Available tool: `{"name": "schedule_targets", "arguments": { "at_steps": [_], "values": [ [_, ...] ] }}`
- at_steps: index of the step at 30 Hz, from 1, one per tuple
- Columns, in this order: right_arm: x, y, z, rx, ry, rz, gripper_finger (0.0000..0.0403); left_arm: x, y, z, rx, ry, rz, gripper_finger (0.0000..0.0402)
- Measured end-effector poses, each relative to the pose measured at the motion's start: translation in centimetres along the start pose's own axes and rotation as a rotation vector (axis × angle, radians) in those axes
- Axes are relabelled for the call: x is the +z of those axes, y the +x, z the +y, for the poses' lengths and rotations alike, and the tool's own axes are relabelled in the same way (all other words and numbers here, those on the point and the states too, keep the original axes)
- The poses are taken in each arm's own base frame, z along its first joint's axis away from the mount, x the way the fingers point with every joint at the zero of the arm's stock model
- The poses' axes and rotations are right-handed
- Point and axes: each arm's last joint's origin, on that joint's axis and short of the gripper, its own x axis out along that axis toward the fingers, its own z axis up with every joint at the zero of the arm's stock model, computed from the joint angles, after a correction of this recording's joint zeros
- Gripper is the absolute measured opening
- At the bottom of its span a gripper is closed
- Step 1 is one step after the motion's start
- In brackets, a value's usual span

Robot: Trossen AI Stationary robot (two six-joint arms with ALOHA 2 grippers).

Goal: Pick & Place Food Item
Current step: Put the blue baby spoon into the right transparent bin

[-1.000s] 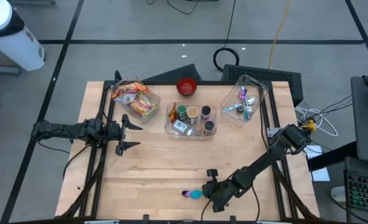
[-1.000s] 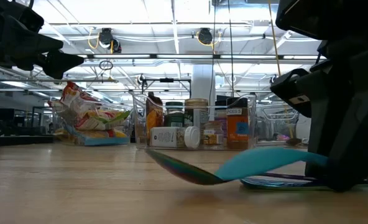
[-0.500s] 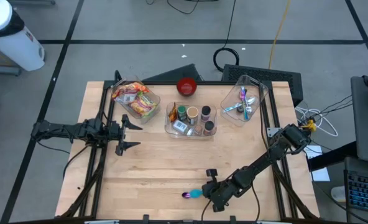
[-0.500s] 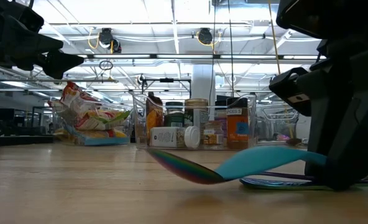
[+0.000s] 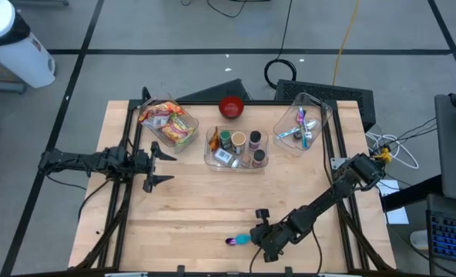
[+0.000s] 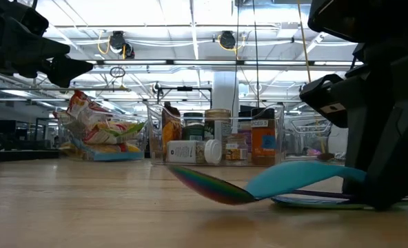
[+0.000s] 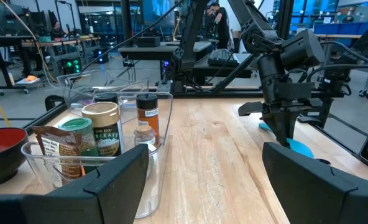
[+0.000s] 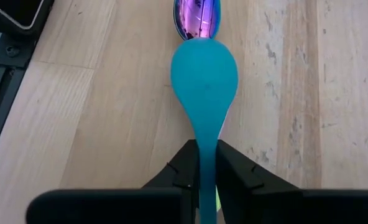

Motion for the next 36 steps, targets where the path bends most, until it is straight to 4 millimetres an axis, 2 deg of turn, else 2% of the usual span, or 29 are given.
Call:
{"name": "schedule_targets", "arguments": {
  "at_steps": [11,36],
  "values": [
    [1.1,-2.3,0.4,0.032,0.008,-0.054,0.0029,0.0,0.0,0.0,0.0,0.0,0.0,0.0324],
    [0.7,-2.7,0.3,0.021,-0.01,-0.039,0.002,0.0,0.0,0.0,0.0,0.0,0.0,0.0324]
  ]
}}
